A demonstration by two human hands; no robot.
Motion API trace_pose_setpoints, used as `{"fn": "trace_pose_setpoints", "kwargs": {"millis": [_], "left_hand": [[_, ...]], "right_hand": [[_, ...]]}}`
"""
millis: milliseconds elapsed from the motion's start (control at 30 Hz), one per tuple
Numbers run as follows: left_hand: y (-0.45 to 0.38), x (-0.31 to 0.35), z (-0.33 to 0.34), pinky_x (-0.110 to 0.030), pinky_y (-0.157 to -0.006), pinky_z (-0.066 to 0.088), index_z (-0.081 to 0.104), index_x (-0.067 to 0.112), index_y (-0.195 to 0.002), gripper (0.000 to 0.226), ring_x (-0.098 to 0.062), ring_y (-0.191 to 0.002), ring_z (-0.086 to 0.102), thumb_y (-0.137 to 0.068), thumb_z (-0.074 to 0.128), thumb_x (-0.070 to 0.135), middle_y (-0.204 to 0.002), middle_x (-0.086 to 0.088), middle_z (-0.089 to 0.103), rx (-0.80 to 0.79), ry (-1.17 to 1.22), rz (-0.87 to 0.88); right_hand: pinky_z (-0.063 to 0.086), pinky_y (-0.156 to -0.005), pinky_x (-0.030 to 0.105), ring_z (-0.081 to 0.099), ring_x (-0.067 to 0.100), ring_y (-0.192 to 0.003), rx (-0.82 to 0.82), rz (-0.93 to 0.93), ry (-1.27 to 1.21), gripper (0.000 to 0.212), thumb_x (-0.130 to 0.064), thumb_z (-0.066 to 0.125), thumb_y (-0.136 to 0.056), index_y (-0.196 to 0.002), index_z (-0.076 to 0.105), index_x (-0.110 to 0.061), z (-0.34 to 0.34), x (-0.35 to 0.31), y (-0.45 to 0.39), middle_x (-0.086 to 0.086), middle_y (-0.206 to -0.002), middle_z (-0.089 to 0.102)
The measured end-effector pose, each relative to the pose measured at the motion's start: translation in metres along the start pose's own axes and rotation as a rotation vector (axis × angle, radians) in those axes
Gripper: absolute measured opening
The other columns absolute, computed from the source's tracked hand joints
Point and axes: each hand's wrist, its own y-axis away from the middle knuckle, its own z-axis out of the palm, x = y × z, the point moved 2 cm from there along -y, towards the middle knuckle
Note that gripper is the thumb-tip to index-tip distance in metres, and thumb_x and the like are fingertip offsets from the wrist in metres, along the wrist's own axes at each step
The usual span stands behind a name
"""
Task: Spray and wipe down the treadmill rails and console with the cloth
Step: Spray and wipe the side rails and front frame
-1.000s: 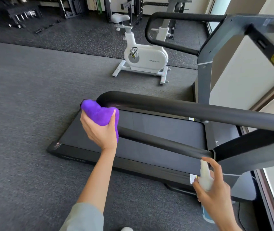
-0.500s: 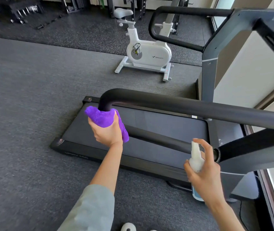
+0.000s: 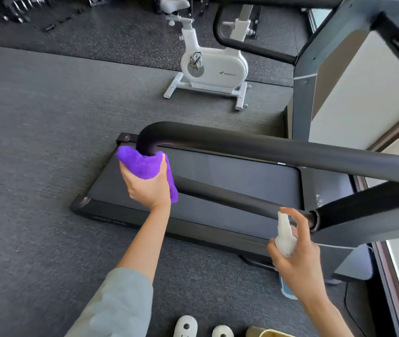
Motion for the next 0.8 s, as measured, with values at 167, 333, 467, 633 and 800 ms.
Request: {"fn": "trace_pose_setpoints", "kwargs": {"millis": [167, 333, 467, 633, 800], "left_hand": [[0.011, -0.009, 0.005, -0.030, -0.098, 0.045, 0.042, 0.031, -0.138, 0.090, -0.019, -0.111, 0.062, -0.059, 0.081, 0.049, -0.120, 0.011, 0.064, 0.017, 0.111, -0.248], [0.034, -0.009, 0.011, -0.028, -0.094, 0.041, 0.035, 0.027, -0.145, 0.097, -0.024, -0.115, 0.060, -0.064, 0.085, 0.048, -0.129, 0.003, 0.061, 0.016, 0.195, -0.488], [0.050, -0.008, 0.016, -0.030, -0.092, 0.042, 0.032, 0.026, -0.145, 0.100, -0.026, -0.113, 0.061, -0.064, 0.085, 0.049, -0.129, 0.002, 0.059, -0.003, 0.185, -0.541], [0.083, -0.003, 0.026, -0.030, -0.088, 0.041, 0.026, 0.027, -0.146, 0.102, -0.026, -0.111, 0.061, -0.065, 0.085, 0.047, -0.127, 0.004, 0.059, -0.022, 0.207, -0.603], [0.133, 0.000, 0.041, -0.035, -0.092, 0.043, 0.023, 0.025, -0.148, 0.105, -0.028, -0.109, 0.062, -0.065, 0.084, 0.048, -0.126, 0.001, 0.060, -0.064, 0.203, -0.692]], "right_hand": [[0.055, -0.051, 0.024, 0.062, 0.014, -0.067, 0.023, -0.028, -0.005, 0.084, 0.001, 0.072, -0.082, -0.120, 0.035, -0.064, 0.002, -0.001, -0.003, -0.013, -0.081, 0.058], [0.056, -0.047, 0.036, 0.061, 0.016, -0.058, 0.015, -0.024, -0.009, 0.081, 0.000, 0.070, -0.083, -0.120, 0.036, -0.063, 0.002, 0.002, -0.006, -0.008, -0.077, 0.058], [0.057, -0.048, 0.044, 0.061, 0.020, -0.056, 0.018, -0.010, -0.026, 0.080, -0.001, 0.069, -0.084, -0.120, 0.036, -0.064, -0.002, 0.003, -0.010, -0.010, -0.081, 0.058], [0.059, -0.060, 0.051, 0.062, 0.026, -0.066, 0.030, 0.019, -0.030, 0.079, -0.003, 0.069, -0.085, -0.120, 0.034, -0.066, -0.011, 0.009, -0.016, -0.014, -0.091, 0.057], [0.059, -0.057, 0.042, 0.061, 0.018, -0.061, 0.073, 0.009, -0.034, 0.081, -0.002, 0.068, -0.085, -0.119, 0.033, -0.067, -0.027, 0.018, -0.018, -0.011, -0.089, 0.057]]}}
